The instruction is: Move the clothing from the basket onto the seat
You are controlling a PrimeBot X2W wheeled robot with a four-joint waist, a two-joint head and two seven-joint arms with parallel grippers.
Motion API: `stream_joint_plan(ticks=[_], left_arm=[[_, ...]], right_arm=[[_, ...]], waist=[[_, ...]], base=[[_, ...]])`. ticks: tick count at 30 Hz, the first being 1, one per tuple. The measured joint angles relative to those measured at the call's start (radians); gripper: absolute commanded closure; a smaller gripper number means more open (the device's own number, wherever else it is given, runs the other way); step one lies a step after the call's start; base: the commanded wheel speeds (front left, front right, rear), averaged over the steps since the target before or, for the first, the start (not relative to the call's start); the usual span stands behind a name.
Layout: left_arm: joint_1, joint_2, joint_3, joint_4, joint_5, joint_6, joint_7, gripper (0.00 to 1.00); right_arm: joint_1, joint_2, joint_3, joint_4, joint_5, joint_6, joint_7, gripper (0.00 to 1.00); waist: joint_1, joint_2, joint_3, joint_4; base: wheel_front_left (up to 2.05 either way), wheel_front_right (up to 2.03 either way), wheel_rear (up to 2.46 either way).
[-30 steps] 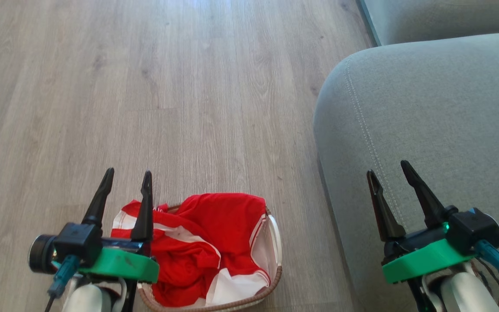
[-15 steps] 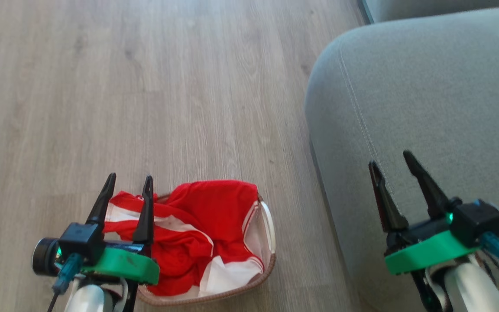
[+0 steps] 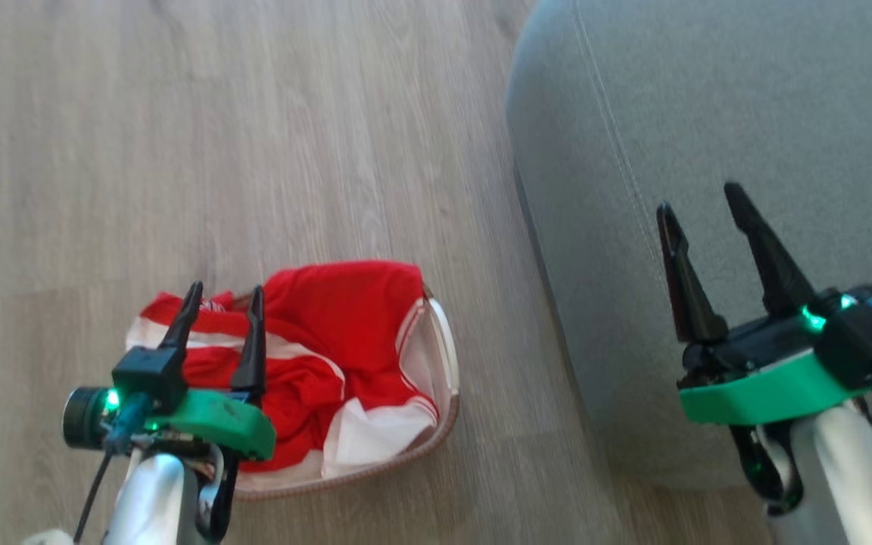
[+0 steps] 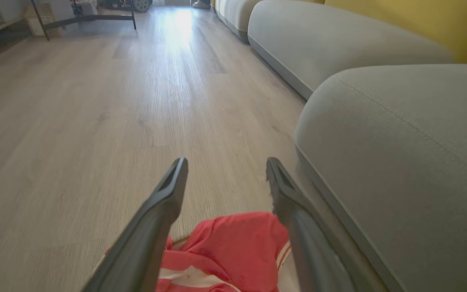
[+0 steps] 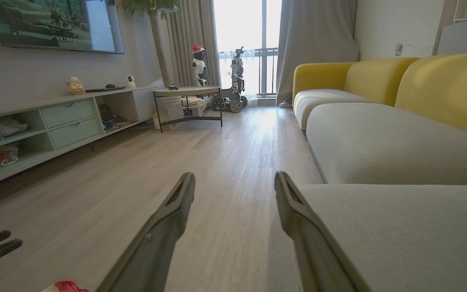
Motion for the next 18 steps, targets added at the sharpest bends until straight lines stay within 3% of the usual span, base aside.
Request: stream_joint_plan(ticks=[18], left_arm=[[-0.327, 0.031, 0.026, 0.544, -0.017, -0.027, 0.000, 0.00]], right_arm=[[-0.128, 0.007, -0.028, -0.109, 0.007, 0.000, -0.003, 0.00]], waist=[[0.0002, -0.0001, 0.239, -0.057]], base=[[0.00, 0.00, 0.00]])
